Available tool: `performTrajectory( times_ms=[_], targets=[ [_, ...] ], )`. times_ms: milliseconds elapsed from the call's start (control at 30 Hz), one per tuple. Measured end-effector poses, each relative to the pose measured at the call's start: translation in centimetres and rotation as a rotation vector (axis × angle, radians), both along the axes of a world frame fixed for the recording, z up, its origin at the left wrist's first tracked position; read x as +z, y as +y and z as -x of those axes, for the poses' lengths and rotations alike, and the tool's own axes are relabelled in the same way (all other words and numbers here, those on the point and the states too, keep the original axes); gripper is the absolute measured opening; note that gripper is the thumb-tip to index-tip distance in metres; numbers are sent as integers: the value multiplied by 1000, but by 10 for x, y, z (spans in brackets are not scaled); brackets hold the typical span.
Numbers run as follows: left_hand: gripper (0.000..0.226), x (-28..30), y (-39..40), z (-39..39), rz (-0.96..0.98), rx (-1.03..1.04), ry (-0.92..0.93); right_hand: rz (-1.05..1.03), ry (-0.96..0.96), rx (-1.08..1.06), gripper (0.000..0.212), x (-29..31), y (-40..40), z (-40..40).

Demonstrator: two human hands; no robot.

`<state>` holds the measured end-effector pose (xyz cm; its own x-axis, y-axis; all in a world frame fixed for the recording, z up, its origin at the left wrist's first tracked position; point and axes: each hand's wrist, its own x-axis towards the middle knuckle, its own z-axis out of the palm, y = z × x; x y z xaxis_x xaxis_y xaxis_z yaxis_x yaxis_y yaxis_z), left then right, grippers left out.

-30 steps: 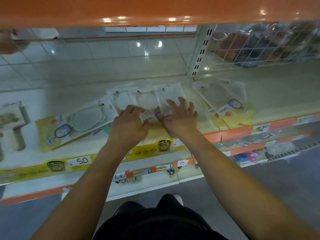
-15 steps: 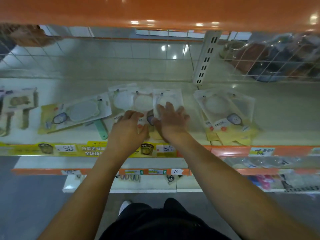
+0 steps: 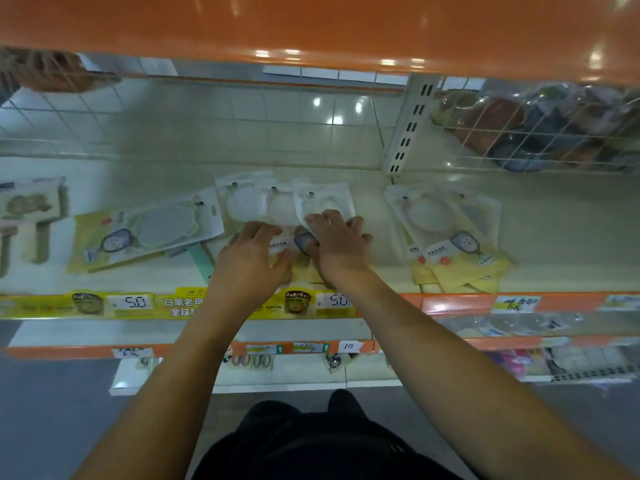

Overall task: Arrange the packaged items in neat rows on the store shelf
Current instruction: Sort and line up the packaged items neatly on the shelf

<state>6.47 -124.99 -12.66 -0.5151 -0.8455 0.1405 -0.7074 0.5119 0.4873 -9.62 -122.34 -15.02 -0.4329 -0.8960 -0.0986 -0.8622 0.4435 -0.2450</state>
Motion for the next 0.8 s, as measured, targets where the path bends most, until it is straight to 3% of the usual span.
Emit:
performTrajectory(
  times_ms=[233,400,800],
  targets=[
    [49,-5,-14,-18,-32,-62,41,82,-28,-71,42,-1,0,-8],
    [39,-11,-25,-32,-49,-112,62,141,3,-102,42,-2,3,-18],
    [41,-4,-21,-6,3,-240,63,281,34,-211,43,8,23,-3]
  ],
)
